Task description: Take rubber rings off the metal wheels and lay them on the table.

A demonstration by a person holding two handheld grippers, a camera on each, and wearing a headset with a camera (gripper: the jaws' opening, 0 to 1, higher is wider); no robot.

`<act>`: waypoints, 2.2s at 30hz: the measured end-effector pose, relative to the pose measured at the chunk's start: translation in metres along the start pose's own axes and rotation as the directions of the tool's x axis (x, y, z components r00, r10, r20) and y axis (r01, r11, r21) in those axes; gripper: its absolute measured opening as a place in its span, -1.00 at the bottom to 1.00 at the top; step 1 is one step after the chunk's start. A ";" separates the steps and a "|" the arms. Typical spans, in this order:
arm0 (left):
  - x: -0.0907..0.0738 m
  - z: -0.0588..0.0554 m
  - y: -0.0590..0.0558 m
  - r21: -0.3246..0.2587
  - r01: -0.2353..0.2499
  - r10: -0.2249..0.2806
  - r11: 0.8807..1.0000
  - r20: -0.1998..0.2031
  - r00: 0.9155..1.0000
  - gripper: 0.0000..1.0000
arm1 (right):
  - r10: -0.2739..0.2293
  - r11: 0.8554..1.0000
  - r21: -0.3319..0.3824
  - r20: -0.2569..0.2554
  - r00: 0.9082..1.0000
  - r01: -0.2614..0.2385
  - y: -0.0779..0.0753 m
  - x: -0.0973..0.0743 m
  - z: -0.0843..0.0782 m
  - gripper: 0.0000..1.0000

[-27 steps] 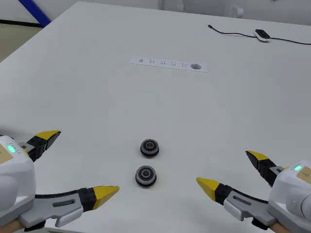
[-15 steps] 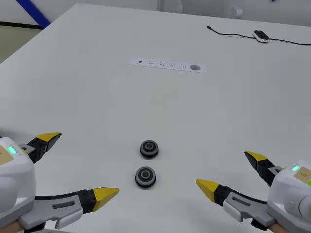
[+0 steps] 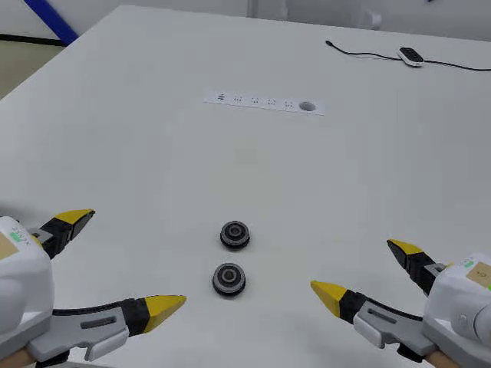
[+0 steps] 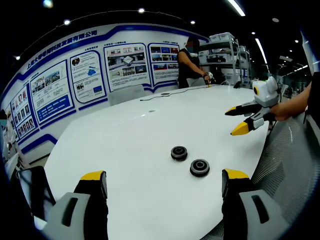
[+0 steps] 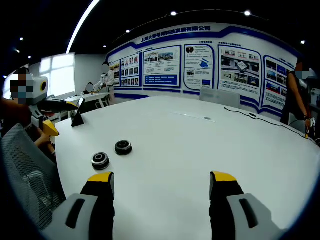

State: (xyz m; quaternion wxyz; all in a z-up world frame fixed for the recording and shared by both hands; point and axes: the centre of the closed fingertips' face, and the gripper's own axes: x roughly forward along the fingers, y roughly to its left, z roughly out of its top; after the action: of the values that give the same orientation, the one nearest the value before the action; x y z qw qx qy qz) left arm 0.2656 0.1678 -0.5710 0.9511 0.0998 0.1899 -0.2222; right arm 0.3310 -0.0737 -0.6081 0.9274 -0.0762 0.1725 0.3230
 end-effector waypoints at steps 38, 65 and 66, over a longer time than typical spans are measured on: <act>0.012 -0.012 -0.013 -0.001 0.045 -0.045 0.999 -0.059 0.997 0.91 | 0.000 0.990 0.142 -0.016 1.000 0.002 -0.003 0.000 -0.009 0.53; 0.060 -0.005 -0.039 0.089 0.171 -0.161 0.981 -0.111 0.981 0.53 | 0.049 0.968 0.247 -0.031 0.998 -0.040 0.005 0.002 -0.015 0.42; 0.062 -0.005 -0.040 0.093 0.176 -0.166 0.980 -0.112 0.980 0.51 | 0.050 0.967 0.251 -0.031 0.998 -0.040 0.005 0.002 -0.015 0.41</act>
State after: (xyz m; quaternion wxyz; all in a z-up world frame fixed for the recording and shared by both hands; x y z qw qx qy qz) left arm 0.2968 0.1100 -0.6052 0.9109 0.1430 0.2355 -0.3070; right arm 0.3252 -0.0725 -0.6226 0.9187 0.0395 0.2305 0.3182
